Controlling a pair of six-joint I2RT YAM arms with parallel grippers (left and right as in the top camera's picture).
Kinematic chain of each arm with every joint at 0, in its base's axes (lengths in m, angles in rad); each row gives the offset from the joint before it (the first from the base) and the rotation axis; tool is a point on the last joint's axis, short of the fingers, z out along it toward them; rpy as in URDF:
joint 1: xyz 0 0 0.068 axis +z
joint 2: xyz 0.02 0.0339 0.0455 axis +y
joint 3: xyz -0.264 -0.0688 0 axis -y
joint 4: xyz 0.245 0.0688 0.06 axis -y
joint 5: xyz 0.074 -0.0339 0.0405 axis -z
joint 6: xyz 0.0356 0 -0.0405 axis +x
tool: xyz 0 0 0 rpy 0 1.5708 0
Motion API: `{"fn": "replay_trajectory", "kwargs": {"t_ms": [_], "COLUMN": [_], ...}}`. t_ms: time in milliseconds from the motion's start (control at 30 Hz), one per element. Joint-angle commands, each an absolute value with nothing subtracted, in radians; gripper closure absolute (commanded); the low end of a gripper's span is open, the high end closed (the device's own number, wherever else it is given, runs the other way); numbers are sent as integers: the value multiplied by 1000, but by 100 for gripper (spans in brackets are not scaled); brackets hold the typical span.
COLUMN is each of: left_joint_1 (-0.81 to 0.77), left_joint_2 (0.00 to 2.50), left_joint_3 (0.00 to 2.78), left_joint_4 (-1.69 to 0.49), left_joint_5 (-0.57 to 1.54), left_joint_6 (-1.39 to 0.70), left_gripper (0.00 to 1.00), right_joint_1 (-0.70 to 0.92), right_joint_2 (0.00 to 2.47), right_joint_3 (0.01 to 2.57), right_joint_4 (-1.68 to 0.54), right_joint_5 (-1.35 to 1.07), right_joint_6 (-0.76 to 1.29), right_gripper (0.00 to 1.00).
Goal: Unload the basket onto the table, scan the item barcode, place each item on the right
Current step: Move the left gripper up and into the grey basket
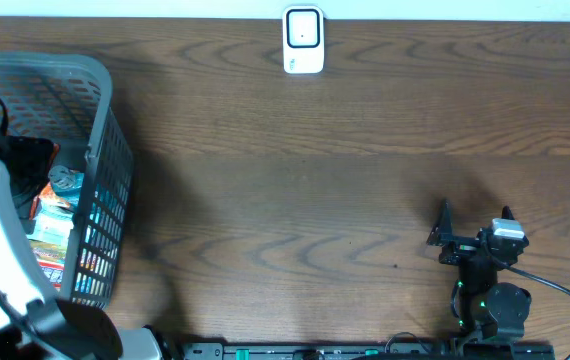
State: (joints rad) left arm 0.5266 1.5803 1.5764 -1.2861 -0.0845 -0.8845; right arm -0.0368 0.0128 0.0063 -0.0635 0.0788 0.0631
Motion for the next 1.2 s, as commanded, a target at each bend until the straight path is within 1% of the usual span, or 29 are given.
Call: {"fn": "replay_trajectory", "kwargs": {"t_ms": [0,267,533,700,767,867,933,1000,1100,1167], "left_joint_1": [525,524,524,524,524,524,524,524,524,524], "left_joint_2": [1649,1753,1771,1771,1771,1771,1771,1771,1766,1758], "left_joint_3": [1573,1568,1483,1407,1390,1387,1387,1387,1388,1388], "left_joint_4": [-1294,-1278,-1192,-1119,-1105,-1104,-1105,-1105,-1105,-1105], "left_joint_5": [-60,70,165,188,187,183,183,183,184,184], "left_joint_6": [-945,-952,-952,-952,-952,-943,-942,-940,-936,-936], "left_gripper": [2,2,2,2,1,18,26,32,43,48], "right_joint_1": [-32,-32,-32,-32,-32,-32,-32,-32,-32,-32], "right_joint_2": [11,11,11,11,11,11,11,11,11,11], "right_joint_3": [6,6,6,6,6,6,6,6,6,6], "right_joint_4": [-67,-67,-67,-67,-67,-67,-67,-67,-67,-67], "right_joint_5": [87,87,87,87,87,87,87,87,87,87], "right_joint_6": [51,51,51,51,51,51,51,51,51,51], "right_gripper": [1,1,1,1,1,1,1,1,1,1]}}
